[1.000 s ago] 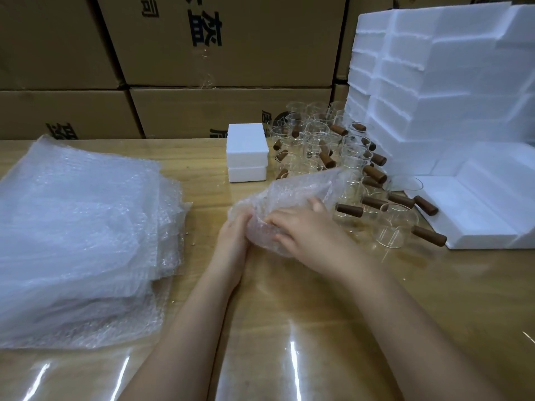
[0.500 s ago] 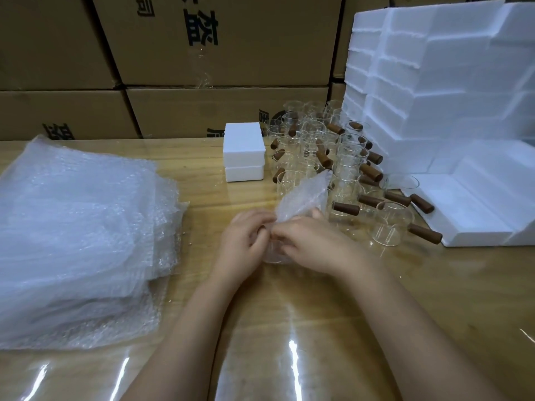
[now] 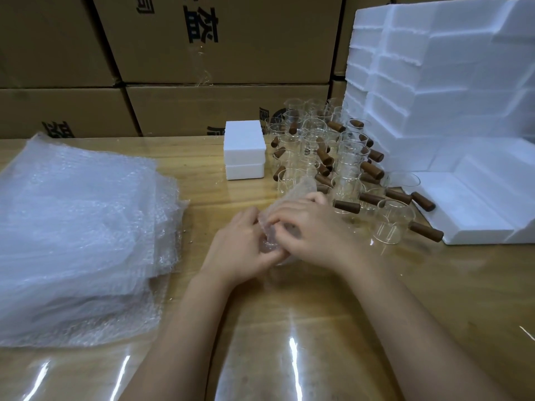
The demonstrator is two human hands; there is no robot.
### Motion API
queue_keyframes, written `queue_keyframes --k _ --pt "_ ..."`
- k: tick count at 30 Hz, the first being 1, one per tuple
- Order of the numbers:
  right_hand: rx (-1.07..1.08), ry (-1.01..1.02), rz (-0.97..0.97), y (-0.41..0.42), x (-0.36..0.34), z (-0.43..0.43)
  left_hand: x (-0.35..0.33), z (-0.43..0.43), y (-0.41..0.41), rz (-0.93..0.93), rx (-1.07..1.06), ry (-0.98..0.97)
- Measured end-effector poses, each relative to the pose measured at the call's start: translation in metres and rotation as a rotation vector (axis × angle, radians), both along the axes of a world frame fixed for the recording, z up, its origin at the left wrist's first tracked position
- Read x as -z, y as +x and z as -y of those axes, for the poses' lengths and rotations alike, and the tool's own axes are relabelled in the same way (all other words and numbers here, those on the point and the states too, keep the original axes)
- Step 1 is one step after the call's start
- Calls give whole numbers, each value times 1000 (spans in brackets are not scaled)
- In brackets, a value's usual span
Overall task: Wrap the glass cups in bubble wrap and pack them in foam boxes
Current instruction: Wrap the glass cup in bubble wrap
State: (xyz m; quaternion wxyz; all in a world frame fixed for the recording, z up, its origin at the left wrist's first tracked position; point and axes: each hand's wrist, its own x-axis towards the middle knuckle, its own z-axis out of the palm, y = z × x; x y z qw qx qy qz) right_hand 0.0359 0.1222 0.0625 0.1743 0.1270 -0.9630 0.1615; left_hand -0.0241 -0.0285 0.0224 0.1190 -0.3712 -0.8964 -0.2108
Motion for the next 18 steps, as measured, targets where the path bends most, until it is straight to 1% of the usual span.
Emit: queue_keyframes --k 2,4,8,9,11,13,15,16,18 --pt "17 91 -2 -1 4 5 4 1 -1 49 14 57" --pt "49 149 -19 -3 5 6 7 3 -1 134 20 162" --pt "105 247 -10 -3 12 2 12 5 -2 271 -74 340" --pt "114 273 -9 -3 14 2 13 5 -2 246 -60 351" --pt "122 315 -32 -2 17 5 12 6 -3 93 34 359" --pt "104 326 -52 -2 20 8 10 6 -3 -30 100 324" --pt "62 304 -88 -2 22 6 11 5 -2 -78 108 270" --pt "51 255 -108 -2 23 5 12 5 -2 -94 101 242" --pt "75 51 -201 -3 24 2 14 4 -3 -119 71 185"
